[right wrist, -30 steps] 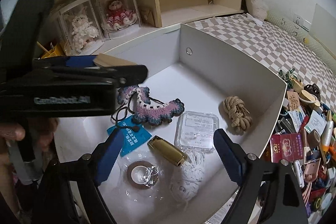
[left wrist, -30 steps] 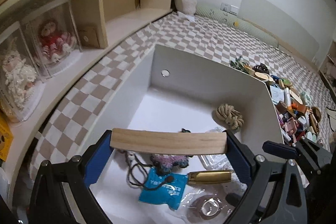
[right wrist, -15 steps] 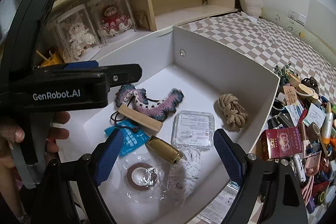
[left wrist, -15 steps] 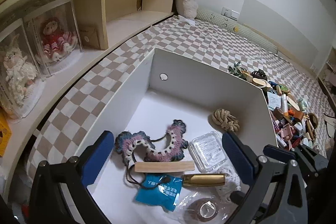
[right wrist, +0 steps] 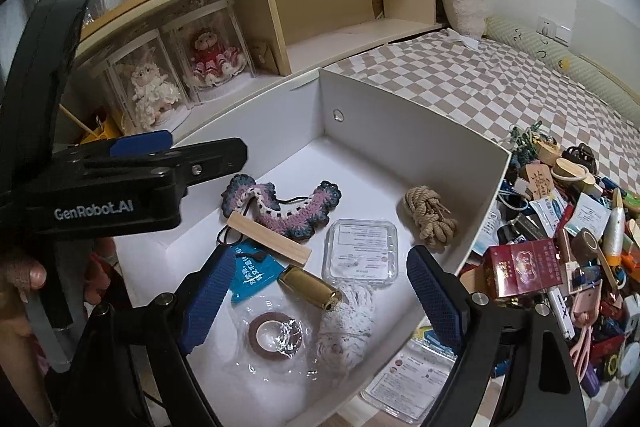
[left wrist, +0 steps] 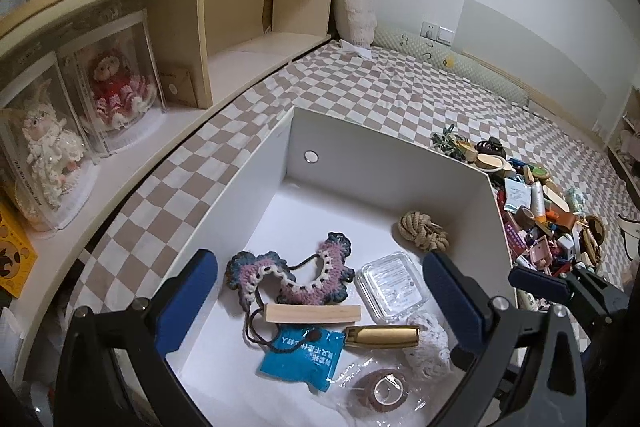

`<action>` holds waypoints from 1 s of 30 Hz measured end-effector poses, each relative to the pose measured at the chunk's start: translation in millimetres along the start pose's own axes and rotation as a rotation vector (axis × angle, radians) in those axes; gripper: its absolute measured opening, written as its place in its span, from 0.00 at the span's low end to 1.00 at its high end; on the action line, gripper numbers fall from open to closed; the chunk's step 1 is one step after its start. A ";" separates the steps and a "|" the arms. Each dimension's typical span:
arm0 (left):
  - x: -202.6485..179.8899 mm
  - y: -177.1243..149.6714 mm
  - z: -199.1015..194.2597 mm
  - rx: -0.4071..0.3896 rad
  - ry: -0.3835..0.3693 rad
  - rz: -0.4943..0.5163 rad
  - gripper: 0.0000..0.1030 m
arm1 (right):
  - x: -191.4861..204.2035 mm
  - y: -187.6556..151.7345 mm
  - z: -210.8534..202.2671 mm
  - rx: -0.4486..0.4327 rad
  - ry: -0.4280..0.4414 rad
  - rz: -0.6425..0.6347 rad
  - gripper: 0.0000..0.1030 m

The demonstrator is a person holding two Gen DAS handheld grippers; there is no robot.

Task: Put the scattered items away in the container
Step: 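Withdraw both tools from the box back over the pile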

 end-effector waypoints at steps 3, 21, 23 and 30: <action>-1.1 -1.5 -7.6 -0.006 0.014 0.004 1.00 | -3.4 -1.1 -5.4 -0.007 -0.012 0.005 0.85; -19.1 5.7 -77.2 -0.146 0.049 0.005 1.00 | -28.4 13.0 -67.5 -0.151 -0.109 0.041 1.00; -22.6 4.5 -85.3 -0.157 0.055 0.013 1.00 | -31.9 15.2 -76.6 -0.166 -0.114 0.048 1.00; -35.6 -0.2 -110.3 -0.187 0.061 0.033 1.00 | -47.5 17.0 -116.3 -0.218 -0.139 0.063 1.00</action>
Point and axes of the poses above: each gripper's, at about its wrist camera, not at the fingertips, and z roughly the way its jaws point, x to its left, y to its top, the point moved 7 cm from there along z, roughly the way its jaws point, and after that the axes turned 7 degrees about -x, right-handed, at the moved point
